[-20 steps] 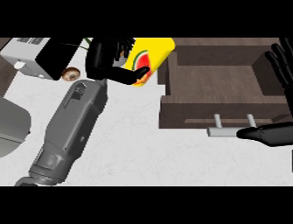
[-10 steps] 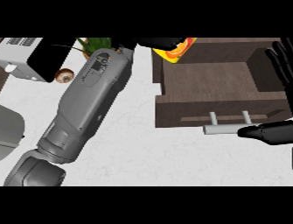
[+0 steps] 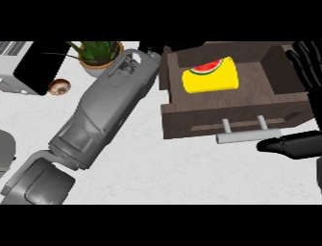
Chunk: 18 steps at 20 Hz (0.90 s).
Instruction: Pick up the cup, place it into the drawer and close the drawer
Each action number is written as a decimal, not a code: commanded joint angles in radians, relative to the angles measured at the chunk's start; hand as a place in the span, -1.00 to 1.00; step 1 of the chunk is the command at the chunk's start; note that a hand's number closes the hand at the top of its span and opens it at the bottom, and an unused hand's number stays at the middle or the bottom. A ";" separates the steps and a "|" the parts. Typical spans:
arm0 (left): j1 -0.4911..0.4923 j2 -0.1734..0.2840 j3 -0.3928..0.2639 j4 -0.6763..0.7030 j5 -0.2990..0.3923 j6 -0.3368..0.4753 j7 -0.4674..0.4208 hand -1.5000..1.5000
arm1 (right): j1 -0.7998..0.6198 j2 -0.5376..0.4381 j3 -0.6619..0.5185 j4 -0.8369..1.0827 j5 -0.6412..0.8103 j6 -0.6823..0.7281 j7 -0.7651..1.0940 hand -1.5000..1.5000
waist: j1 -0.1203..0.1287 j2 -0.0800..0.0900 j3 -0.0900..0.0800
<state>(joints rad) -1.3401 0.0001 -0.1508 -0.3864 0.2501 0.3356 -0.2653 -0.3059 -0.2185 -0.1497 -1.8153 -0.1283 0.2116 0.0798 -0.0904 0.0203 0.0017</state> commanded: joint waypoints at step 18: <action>0.084 0.000 -0.148 0.000 0.240 -0.101 -0.092 -1.00 | -0.106 0.039 0.167 0.027 -0.136 0.195 -0.003 1.00 | -0.119 0.035 -0.001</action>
<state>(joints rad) -1.2677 0.0000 -0.3182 -0.3501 0.4254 0.2653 -0.2993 -0.4031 -0.1815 -0.0336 -1.7847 -0.2149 0.3259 0.0843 -0.2078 0.0527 0.0012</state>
